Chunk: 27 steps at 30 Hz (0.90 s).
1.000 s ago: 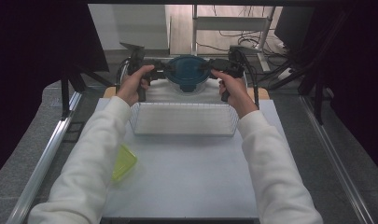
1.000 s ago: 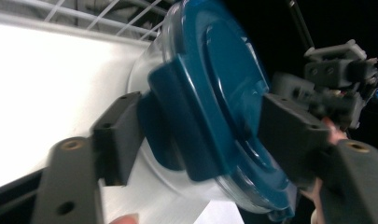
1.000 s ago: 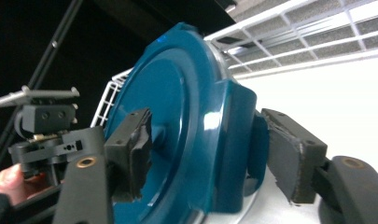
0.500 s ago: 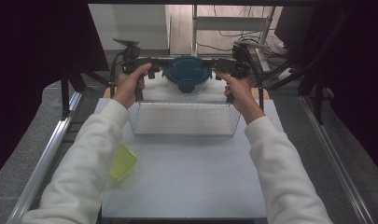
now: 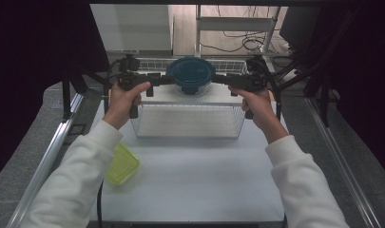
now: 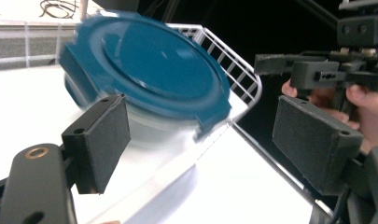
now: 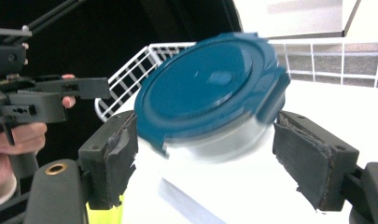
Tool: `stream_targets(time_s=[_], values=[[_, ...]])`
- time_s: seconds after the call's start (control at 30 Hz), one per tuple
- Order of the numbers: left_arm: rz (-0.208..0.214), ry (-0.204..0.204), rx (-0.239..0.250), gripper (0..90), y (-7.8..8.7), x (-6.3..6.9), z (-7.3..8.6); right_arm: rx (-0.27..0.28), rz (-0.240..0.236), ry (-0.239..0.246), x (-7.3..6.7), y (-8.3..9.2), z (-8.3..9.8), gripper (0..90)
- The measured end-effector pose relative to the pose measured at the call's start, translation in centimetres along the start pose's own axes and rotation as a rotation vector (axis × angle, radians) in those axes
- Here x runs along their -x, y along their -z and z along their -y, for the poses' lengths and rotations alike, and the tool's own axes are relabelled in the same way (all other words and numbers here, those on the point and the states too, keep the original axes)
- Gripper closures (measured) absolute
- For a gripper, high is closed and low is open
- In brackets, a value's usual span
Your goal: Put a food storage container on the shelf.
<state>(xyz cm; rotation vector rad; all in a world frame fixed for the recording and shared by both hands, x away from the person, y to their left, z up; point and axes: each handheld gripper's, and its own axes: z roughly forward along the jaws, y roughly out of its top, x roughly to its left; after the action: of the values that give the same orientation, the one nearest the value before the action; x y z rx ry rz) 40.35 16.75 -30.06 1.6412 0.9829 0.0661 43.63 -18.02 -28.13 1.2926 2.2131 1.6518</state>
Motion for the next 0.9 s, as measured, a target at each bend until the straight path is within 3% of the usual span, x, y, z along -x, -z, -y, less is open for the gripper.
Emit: stream_targets(time_s=[0.03,0.13,0.2,0.23,0.27,0.3,0.4,0.47,0.67,0.8,0.9], values=[[-0.004,-0.029,-0.009,19.0,0.6,0.6,1.1,0.0,-0.009,0.02,-0.2,0.8,1.0,22.3],[-0.005,-0.051,-0.015,19.6,1.2,1.1,2.3,0.0,-0.012,0.033,-0.2,1.6,2.0,22.3],[0.004,-0.052,-0.023,20.2,1.8,1.3,3.7,0.001,-0.014,0.04,0.0,2.3,3.2,22.4],[-0.022,-0.061,-0.044,20.5,2.2,1.6,5.2,0.005,-0.027,0.033,0.2,2.9,4.4,22.5],[-0.022,-0.061,-0.044,20.6,2.2,1.6,5.2,0.005,-0.027,0.033,0.2,2.9,4.4,22.5],[-0.031,-0.056,-0.057,20.8,2.7,1.7,6.7,0.006,-0.024,0.037,0.4,3.4,5.7,22.5],[-0.032,-0.056,-0.058,21.0,3.1,1.9,8.1,0.0,-0.023,0.041,0.7,3.8,7.0,22.3],[-0.035,-0.067,-0.059,21.2,3.6,2.1,10.0,-0.005,-0.018,0.055,0.8,4.5,8.8,22.3],[-0.028,-0.06,-0.077,22.5,4.1,2.2,12.7,-0.028,-0.031,0.046,0.8,5.2,11.9,22.4],[-0.06,-0.057,-0.135,23.8,3.8,2.0,14.2,-0.048,-0.027,0.039,0.7,5.6,14.2,22.3],[-0.081,-0.06,-0.159,24.2,3.6,2.0,15.2,-0.077,-0.025,0.012,1.7,5.9,16.5,22.7]])
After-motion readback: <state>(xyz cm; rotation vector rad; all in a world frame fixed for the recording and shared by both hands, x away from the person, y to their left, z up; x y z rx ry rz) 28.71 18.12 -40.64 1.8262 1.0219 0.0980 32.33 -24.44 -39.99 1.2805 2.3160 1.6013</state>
